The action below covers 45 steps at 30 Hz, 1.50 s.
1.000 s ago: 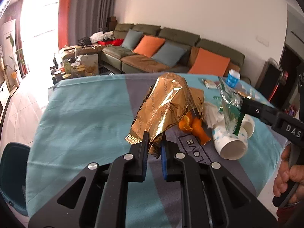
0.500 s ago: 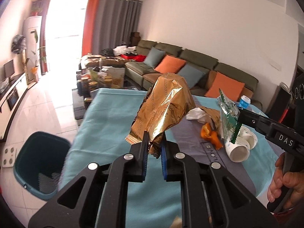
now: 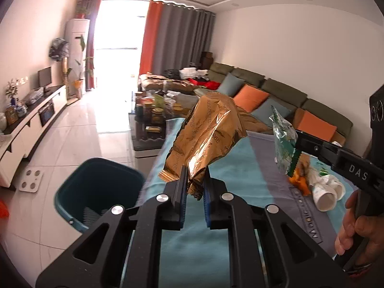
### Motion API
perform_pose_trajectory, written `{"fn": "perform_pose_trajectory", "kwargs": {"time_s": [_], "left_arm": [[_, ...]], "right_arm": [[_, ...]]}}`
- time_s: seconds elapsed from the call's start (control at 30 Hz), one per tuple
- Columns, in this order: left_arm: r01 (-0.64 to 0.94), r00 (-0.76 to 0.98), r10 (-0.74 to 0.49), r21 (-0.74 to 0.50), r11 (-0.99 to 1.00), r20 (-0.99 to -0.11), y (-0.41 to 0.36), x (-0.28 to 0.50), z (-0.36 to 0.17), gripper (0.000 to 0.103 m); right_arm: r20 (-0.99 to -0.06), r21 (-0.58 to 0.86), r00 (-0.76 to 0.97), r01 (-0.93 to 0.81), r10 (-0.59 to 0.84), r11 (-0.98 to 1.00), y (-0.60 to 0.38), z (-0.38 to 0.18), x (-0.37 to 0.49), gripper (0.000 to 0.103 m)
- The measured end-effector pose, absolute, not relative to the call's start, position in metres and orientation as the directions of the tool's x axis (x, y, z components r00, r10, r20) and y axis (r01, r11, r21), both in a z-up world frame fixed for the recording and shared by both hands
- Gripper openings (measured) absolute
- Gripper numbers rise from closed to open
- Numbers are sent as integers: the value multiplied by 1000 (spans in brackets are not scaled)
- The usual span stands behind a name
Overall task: Collect trash
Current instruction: 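Carry the foil wrapper and snack bag over the teal bin with both tools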
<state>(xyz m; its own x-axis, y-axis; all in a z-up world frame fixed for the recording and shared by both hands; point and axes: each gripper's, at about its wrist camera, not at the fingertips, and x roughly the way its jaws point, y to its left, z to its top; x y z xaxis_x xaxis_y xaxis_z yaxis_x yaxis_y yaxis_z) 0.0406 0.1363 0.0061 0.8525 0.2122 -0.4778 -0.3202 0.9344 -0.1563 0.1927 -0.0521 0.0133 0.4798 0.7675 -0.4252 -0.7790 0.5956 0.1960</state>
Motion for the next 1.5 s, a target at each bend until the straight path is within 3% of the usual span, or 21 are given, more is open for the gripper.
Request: {"fn": "perform_pose_trajectory", "kwargs": {"time_s": [0.4,0.7,1.07,1.5], "left_arm": [[-512,772,378,-148,846,-511,212,4,-6,12],[-604,699,427,-153,782,-574,261,-7,-30,12],[-632,657,370,-213,745,-656,289,23,-72,12],[-661,604,339,-216,718,-721,310,70,-111,18]], "right_arm": [[-484,198,330,-861,811,469,39,9,198,7],[-593,217,211,-888,777,407,126,-23,209,7],[-733,213,134,-886,667,412,194,-70,218,7],[-790,213,105,-877,604,430,224,-93,224,15]]}}
